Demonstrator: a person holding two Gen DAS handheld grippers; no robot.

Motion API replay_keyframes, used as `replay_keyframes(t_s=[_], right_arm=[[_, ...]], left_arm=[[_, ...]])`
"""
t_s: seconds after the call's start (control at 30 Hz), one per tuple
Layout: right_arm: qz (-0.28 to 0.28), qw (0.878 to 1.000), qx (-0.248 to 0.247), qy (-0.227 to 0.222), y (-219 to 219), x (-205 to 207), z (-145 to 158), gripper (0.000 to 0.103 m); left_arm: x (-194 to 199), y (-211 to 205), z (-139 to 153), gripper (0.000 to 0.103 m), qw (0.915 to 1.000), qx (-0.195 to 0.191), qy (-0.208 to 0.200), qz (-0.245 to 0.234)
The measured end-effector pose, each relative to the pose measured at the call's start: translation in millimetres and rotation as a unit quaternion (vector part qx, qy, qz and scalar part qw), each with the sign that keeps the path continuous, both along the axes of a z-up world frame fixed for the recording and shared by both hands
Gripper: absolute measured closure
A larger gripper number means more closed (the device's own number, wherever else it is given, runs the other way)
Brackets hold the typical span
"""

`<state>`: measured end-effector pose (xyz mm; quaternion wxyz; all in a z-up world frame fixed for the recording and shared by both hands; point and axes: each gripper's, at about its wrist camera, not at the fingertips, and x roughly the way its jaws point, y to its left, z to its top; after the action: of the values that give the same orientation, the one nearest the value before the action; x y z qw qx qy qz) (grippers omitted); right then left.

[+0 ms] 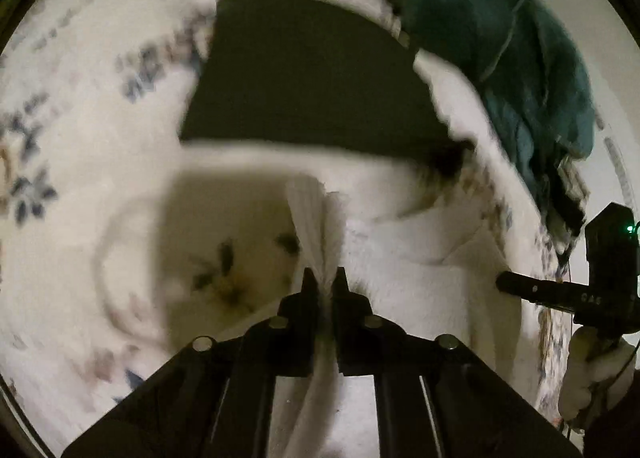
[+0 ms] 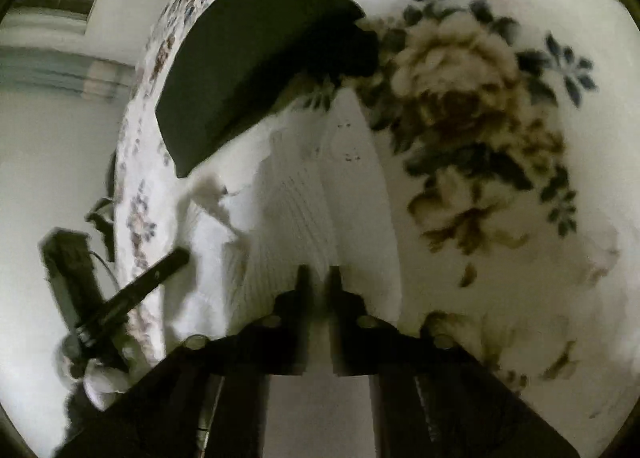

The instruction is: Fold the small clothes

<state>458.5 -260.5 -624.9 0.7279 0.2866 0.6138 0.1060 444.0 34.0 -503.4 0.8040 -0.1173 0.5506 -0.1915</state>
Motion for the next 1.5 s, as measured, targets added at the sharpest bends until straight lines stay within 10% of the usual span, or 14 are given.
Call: replay_keyframes(t_s=[0.17,0.47,0.6,0.7,0.77,0.8,0.97,1.13,1.3,1.4,1.5], right_arm=[[-0.051,0.997,-0.012,-0.058,-15.1,3.3,30.9,0.099],[-0.038,0.998,-0.041,-0.017,-17.3,35.8,5.0,0.099],[-0.059,0.998,0.015,0.014,-30.2,38.9,-3.3,0.059],[-0.043,0.998,0.037,0.023,-27.2,39.2,-2.1,0.052],[-0.015,0.998,0.045,0.044,-13.8,40.4,-8.2,0.057],[-0.006,0.999,0.040,0.023,-8.5,38.1,-3.6,0.095],[-0.024,0.998,-0.054,0.009,-19.6,40.7,4.9,0.099],[0.004,0.998,0.018,0.053,-28.7,5.4,11.9,0.053],[0.017,0.988,0.071,0.134,-22.8,-85.9,-10.5,0.053],[-0.013,0.987,0.096,0.126,-17.3,-113.7,-26.8,0.091],[-0.034,0.994,0.027,0.103,-28.4,-118.5,-15.5,0.098]], left_arm=[[3.9,62.9,-15.5,0.098,0.9936,-0.029,0.040,0.101],[-0.6,71.3,-41.9,0.094,0.9871,-0.067,0.105,0.100],[5.8,69.3,-38.9,0.069,0.9841,-0.099,0.106,0.102],[4.2,52.0,-30.5,0.087,0.9907,-0.073,0.087,0.075],[3.4,46.3,-26.3,0.098,0.9941,-0.047,0.073,0.065],[4.3,50.0,-27.5,0.098,0.9940,-0.035,0.070,0.077],[7.6,72.1,-39.2,0.091,0.9832,-0.074,0.130,0.105],[-62.0,74.0,-1.1,0.066,0.9873,-0.092,0.105,0.076],[-130.4,58.8,-24.2,0.081,0.9821,-0.092,0.140,0.086],[-135.0,58.1,-29.3,0.094,0.9824,-0.079,0.127,0.111],[-123.0,66.9,-20.5,0.098,0.9827,-0.067,0.120,0.124]])
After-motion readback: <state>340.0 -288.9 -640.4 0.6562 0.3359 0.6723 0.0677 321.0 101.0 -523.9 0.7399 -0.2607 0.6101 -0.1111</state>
